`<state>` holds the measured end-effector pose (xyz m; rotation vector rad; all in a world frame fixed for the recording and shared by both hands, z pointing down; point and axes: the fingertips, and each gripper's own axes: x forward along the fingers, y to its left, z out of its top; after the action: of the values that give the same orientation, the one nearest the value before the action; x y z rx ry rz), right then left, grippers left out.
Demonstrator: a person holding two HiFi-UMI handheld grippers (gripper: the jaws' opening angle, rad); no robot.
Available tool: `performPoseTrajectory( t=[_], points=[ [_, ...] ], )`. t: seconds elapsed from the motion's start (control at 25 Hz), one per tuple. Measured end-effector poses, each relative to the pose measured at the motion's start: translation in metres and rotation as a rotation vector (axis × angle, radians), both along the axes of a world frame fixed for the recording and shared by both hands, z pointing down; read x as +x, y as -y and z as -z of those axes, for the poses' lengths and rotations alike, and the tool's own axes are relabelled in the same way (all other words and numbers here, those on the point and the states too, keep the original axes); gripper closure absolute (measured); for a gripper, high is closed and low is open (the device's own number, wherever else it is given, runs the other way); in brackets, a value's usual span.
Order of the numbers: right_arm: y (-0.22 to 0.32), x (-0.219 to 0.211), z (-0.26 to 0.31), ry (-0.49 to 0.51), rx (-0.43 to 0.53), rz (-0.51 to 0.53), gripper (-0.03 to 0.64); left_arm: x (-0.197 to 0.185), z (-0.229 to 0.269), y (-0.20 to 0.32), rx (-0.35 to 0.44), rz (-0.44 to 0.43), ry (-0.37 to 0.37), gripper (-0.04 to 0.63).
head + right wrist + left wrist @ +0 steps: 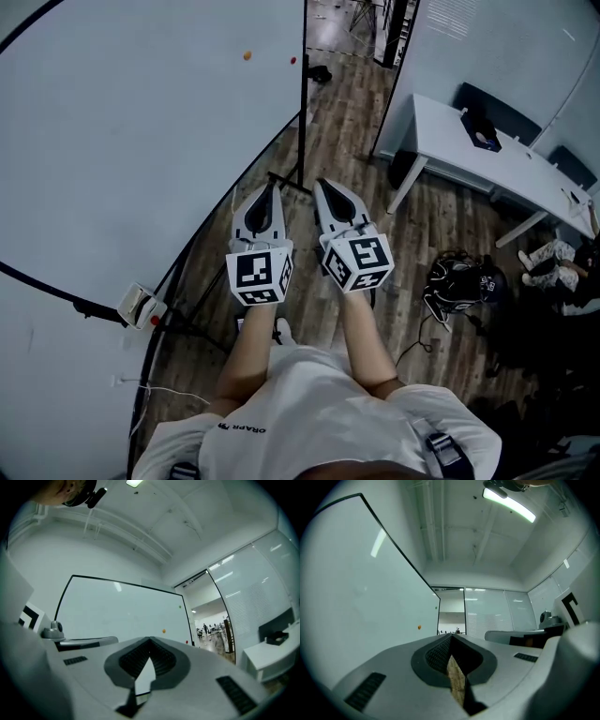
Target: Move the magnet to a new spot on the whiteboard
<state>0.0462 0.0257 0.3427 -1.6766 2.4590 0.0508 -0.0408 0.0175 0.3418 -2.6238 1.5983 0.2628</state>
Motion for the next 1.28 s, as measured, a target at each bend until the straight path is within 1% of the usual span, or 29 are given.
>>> performPoseTrajectory(
  t=[0.28, 0.52, 0.68, 0.84, 1.08, 1.28],
  points=[
    [0.067, -0.018, 0.009, 0.003, 0.002, 0.002, 0.604, -0.011, 0.007, 0.065, -0.003, -0.009, 0.009, 0.593],
    [0.115, -0.035, 0.006, 0.015, -0.006, -0.008, 0.604, -0.026, 0.002, 0.108, -0.010, -0.028, 0.026, 0.592],
    [0.140, -0.046, 0.005, 0.009, -0.012, -0.010, 0.603, -0.037, 0.003, 0.132, 0.005, -0.039, 0.028, 0.592],
    [0.157, -0.044, 0.004, 0.014, -0.023, -0.022, 0.604, -0.035, 0.004, 0.149, 0.000, -0.057, 0.026, 0.592],
    [0.183, -0.042, 0.001, -0.004, -0.037, -0.009, 0.603, -0.028, -0.003, 0.175, -0.021, -0.056, 0.014, 0.592],
    [0.205, -0.034, -0.002, 0.006, -0.038, 0.034, 0.604, -0.018, -0.006, 0.195, -0.025, -0.014, 0.019, 0.592]
  ],
)
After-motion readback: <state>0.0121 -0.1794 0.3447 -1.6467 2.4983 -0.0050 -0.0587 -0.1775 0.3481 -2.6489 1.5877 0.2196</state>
